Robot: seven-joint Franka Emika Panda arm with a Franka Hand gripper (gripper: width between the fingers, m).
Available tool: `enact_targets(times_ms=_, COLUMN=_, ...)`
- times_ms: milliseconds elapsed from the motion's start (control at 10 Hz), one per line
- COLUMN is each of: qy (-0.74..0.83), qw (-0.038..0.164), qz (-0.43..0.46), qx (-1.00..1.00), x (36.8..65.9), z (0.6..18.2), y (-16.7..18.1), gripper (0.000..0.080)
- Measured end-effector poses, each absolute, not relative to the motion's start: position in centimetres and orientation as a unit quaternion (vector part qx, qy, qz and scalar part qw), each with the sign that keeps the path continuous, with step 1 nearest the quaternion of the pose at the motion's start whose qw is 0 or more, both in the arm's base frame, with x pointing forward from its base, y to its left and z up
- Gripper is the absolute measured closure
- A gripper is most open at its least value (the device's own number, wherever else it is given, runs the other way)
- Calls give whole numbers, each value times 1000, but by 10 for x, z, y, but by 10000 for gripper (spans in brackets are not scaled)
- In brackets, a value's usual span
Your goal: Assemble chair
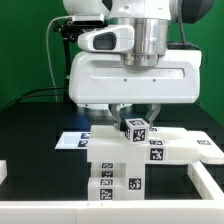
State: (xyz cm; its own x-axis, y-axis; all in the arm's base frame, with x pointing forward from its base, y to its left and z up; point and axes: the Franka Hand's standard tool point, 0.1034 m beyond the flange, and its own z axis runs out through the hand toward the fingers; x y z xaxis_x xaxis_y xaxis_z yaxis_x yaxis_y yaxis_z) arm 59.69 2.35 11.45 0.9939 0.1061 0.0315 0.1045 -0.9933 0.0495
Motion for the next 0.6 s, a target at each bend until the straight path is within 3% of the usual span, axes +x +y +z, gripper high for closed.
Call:
enact_targets(times_ms=400, qy=-90, qw=20, qz=21, qx=996, x=597, z=114, y=23, gripper=515)
enact_targets(times_ms=600, qy=-165, qw=7, qz=30, qx=986, x=601, z=113, y=11, gripper=514)
